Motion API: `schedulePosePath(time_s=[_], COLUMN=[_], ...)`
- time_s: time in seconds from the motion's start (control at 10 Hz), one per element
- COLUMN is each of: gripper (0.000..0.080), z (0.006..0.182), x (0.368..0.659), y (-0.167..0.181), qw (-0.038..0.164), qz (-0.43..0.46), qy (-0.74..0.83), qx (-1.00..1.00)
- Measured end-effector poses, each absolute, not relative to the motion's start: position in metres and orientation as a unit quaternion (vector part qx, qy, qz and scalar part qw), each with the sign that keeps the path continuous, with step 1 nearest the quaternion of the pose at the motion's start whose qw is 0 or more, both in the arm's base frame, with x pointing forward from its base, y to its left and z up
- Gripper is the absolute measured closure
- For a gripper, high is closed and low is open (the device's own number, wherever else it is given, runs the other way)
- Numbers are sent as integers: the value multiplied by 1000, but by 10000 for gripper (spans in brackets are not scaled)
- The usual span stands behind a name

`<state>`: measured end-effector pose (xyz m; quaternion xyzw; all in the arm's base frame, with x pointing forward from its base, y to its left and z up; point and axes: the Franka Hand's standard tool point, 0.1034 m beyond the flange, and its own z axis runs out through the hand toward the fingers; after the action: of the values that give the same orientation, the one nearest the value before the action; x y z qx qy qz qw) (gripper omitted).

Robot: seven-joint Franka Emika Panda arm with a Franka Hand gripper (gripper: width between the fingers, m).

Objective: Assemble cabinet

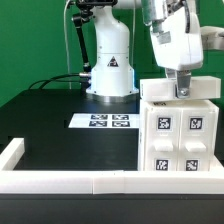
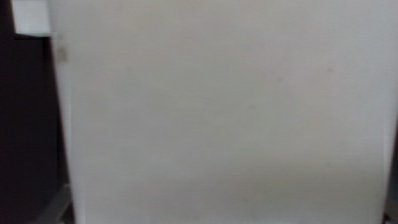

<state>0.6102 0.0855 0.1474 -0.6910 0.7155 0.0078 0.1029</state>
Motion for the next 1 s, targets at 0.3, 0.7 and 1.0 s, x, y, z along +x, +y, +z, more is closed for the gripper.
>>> schedulePosePath(time_s=[0.3,0.7,1.0], gripper=[253,31,1], z=[148,165,179], x=[611,610,609], y=[87,90,90], qw=[109,123,139], qz=[16,10,10], qy=[749,724,715], qx=[-654,-679,-685])
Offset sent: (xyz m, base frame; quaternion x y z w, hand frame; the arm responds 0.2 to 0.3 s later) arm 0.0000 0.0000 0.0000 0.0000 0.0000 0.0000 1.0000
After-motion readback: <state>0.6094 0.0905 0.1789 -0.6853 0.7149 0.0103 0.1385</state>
